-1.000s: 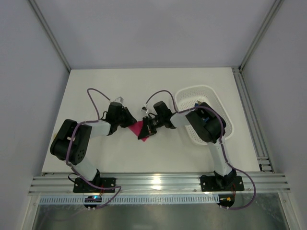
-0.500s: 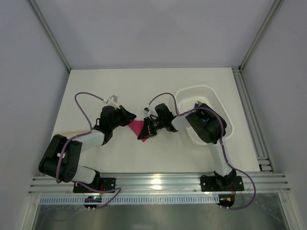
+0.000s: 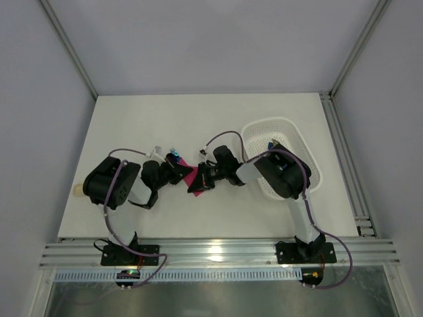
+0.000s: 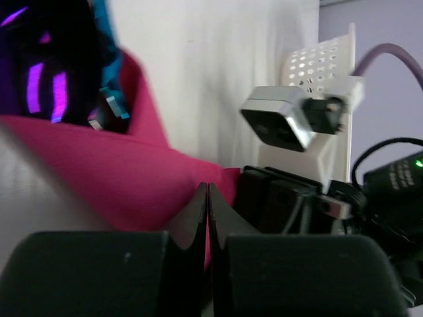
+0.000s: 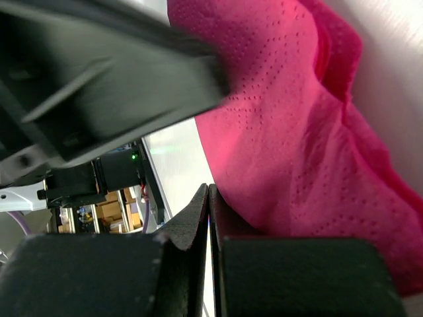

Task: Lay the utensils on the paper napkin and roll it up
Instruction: Roll the napkin at the center of the board.

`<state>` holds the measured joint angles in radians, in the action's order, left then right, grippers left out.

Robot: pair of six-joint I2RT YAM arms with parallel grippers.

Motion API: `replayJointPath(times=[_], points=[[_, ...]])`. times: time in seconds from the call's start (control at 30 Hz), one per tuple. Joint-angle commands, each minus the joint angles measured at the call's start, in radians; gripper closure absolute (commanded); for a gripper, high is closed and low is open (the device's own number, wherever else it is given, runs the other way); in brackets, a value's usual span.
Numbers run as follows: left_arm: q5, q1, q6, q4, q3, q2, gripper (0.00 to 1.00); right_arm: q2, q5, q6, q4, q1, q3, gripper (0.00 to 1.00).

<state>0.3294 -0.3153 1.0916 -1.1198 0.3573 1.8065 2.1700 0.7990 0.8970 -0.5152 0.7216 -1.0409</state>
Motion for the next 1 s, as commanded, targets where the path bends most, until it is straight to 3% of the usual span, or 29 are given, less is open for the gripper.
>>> replayJointPath(times=[0.0,0.17,0.47,0.57,0.6,0.7,0.97], points=[[0.051,0.022,0.099,-0.425,-0.008,0.137,1.00,0.001,-0.087,-0.030,0.067,0.016,0.027,0.96],[0.034,0.027,0.060,-0.404,0.003,0.151,1.00,-0.001,-0.093,-0.075,0.107,0.016,0.022,0.96],[0.060,0.070,0.027,-0.048,0.051,0.129,1.00,-0.019,-0.067,-0.108,0.167,0.018,-0.007,0.96],[0.053,0.074,-0.059,0.179,0.097,0.081,1.00,-0.038,-0.079,-0.167,0.249,0.018,-0.033,0.96],[0.045,0.074,-0.088,0.348,0.135,0.064,1.00,-0.051,-0.081,-0.197,0.268,0.018,-0.041,0.96],[0.000,0.074,-0.180,0.526,0.172,0.014,1.00,-0.067,-0.081,-0.239,0.326,0.018,-0.074,0.96],[0.000,0.074,-0.243,0.601,0.195,0.005,1.00,-0.133,-0.110,-0.358,0.503,0.015,-0.189,0.90]])
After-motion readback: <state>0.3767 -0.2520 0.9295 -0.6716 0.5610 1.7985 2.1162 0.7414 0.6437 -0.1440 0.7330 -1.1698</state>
